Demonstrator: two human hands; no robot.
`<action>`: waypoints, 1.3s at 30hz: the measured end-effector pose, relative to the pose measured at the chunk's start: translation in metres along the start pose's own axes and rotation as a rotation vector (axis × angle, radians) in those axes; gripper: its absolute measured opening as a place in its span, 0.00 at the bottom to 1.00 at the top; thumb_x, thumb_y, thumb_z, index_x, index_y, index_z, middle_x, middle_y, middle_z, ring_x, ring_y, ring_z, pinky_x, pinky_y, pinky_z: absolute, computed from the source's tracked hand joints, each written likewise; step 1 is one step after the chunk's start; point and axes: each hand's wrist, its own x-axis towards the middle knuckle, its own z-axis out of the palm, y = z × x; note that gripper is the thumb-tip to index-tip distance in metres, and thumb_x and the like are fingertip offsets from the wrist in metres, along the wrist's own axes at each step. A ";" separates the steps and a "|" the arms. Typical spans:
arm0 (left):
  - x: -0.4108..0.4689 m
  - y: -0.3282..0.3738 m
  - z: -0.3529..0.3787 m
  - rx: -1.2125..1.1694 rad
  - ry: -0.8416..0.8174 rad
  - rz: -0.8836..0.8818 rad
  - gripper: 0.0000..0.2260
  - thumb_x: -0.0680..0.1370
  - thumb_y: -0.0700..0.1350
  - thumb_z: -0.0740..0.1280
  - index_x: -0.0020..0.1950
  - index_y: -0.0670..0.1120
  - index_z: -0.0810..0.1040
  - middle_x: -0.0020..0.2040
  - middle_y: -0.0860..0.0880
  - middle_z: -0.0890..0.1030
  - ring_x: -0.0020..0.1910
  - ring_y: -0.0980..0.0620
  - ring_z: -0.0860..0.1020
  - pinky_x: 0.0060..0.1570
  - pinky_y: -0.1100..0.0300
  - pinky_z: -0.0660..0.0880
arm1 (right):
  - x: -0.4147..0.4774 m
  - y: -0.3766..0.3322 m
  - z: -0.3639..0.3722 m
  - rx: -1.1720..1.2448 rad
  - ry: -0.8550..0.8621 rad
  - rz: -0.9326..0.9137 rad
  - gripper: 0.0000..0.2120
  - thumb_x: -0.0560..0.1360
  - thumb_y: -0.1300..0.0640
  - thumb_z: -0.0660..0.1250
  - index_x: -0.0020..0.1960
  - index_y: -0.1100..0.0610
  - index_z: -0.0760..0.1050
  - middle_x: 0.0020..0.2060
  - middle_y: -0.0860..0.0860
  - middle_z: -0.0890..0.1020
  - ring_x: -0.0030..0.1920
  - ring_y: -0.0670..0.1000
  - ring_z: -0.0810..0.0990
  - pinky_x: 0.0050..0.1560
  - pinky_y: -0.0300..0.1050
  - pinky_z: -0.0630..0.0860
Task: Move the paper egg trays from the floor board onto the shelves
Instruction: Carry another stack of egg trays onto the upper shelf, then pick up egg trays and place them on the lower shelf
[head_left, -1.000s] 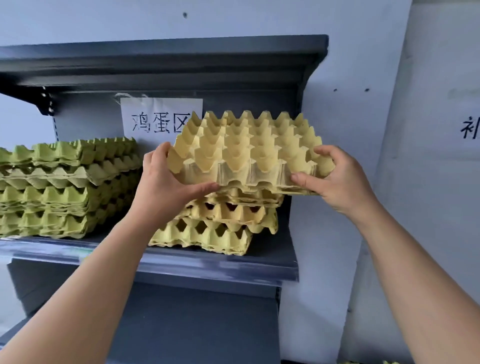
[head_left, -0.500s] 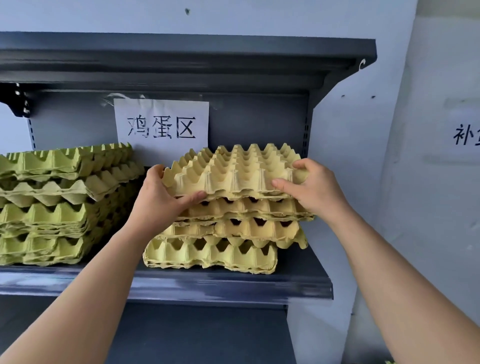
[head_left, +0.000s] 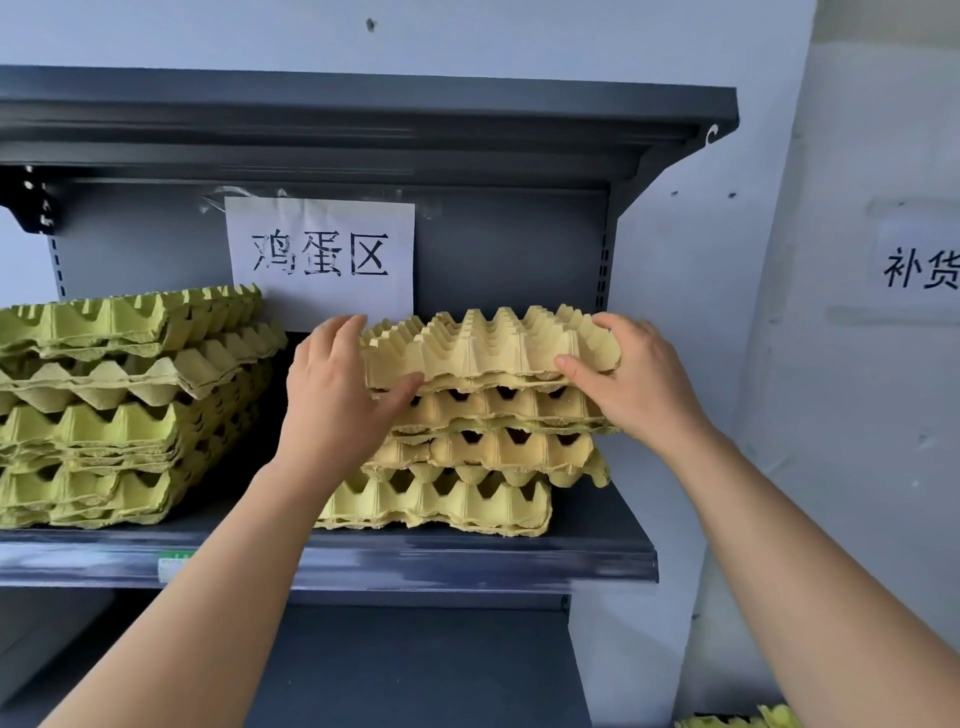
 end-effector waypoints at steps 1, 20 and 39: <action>-0.002 0.007 -0.001 -0.001 0.015 0.049 0.32 0.73 0.58 0.69 0.71 0.41 0.67 0.69 0.43 0.70 0.69 0.43 0.65 0.68 0.50 0.60 | -0.004 0.000 -0.003 -0.019 0.012 -0.026 0.30 0.73 0.43 0.67 0.70 0.55 0.67 0.68 0.52 0.70 0.67 0.51 0.68 0.64 0.44 0.65; -0.152 0.225 0.131 -0.324 -0.326 0.518 0.23 0.74 0.55 0.61 0.60 0.41 0.78 0.55 0.44 0.81 0.52 0.42 0.78 0.52 0.50 0.75 | -0.178 0.161 -0.120 -0.279 -0.045 0.157 0.20 0.73 0.52 0.70 0.62 0.59 0.76 0.59 0.54 0.80 0.60 0.55 0.77 0.59 0.45 0.71; -0.357 0.421 0.393 -0.268 -0.950 0.412 0.21 0.75 0.52 0.69 0.65 0.44 0.76 0.60 0.45 0.79 0.60 0.42 0.75 0.59 0.48 0.70 | -0.335 0.491 -0.209 -0.333 -0.350 0.650 0.15 0.75 0.55 0.68 0.60 0.59 0.76 0.54 0.55 0.81 0.56 0.56 0.78 0.54 0.53 0.75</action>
